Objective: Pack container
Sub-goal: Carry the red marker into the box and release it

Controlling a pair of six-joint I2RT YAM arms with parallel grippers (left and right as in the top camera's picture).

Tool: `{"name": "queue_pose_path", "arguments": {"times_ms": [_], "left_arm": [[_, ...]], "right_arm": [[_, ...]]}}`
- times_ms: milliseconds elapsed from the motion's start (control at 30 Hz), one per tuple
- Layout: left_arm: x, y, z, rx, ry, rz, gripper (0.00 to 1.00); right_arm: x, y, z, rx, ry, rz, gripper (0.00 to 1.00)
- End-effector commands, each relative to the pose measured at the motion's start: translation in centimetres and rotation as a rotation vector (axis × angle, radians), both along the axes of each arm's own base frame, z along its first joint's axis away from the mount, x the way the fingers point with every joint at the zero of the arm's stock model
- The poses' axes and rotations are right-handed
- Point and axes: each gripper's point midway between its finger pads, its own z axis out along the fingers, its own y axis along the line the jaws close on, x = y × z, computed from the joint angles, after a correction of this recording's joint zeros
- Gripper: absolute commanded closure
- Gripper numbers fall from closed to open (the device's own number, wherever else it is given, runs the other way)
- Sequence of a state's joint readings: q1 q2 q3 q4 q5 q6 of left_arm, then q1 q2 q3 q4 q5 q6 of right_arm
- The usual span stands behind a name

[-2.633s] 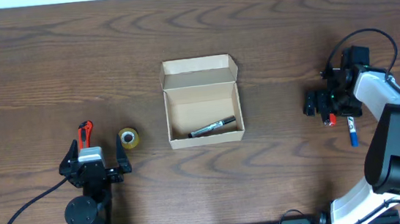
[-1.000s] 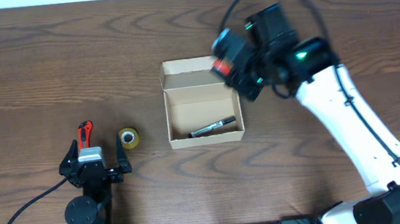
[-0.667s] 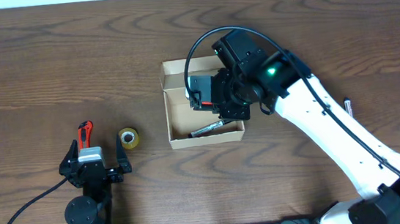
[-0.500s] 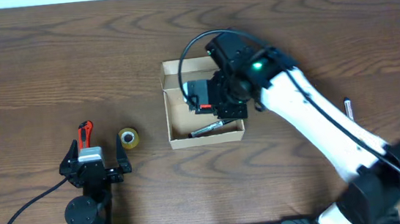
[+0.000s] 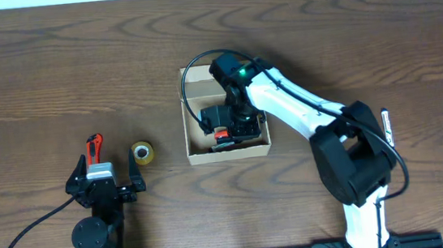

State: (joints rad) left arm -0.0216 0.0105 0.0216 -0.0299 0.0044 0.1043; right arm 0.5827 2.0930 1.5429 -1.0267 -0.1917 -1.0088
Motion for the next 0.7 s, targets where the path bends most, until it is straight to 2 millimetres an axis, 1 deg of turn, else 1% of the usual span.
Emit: {"name": "queue_pose_path", "arguments": {"times_ms": [0, 133, 167, 200, 233, 267, 367, 400, 500, 600, 667], "left_arm": [[-0.1, -0.2, -1.8, -0.007, 0.057, -0.013, 0.05], [-0.1, -0.2, -1.8, -0.007, 0.057, -0.013, 0.05], [-0.1, -0.2, -1.8, -0.008, 0.057, -0.013, 0.05], [-0.1, -0.2, -1.8, -0.007, 0.057, -0.013, 0.05], [-0.1, -0.2, -1.8, -0.008, 0.057, -0.013, 0.05], [-0.1, -0.2, -1.8, -0.008, 0.057, -0.013, 0.05], [-0.1, -0.2, -1.8, -0.007, 0.057, -0.013, 0.05], [-0.1, -0.2, -1.8, -0.008, 0.057, -0.013, 0.05], [-0.1, -0.2, -1.8, -0.008, 0.057, -0.013, 0.05], [-0.1, -0.2, -1.8, -0.008, 0.057, -0.013, 0.05], [-0.1, -0.2, -1.8, -0.008, 0.056, -0.013, 0.05]], "right_arm": [[-0.2, 0.4, -0.5, 0.018, 0.021, 0.015, 0.99], [0.1, 0.5, -0.5, 0.024, 0.012, 0.014, 0.98], [0.1, 0.5, -0.5, 0.024, 0.012, 0.01, 0.95], [0.1, 0.5, -0.5, 0.023, 0.013, 0.004, 0.87], [0.1, 0.5, -0.5, 0.022, 0.015, -0.009, 0.71], [0.1, 0.5, -0.5, 0.02, 0.017, -0.02, 0.64], [0.0, 0.6, -0.4, 0.027, 0.023, -0.022, 0.57], [-0.1, 0.7, -0.2, 0.034, 0.027, -0.022, 0.57], [-0.2, 1.2, 1.4, 0.064, 0.025, -0.039, 0.57], [0.6, 1.7, 4.3, 0.086, -0.001, -0.14, 0.57], [1.1, 1.7, 6.8, 0.102, -0.013, -0.227, 0.49]]}}
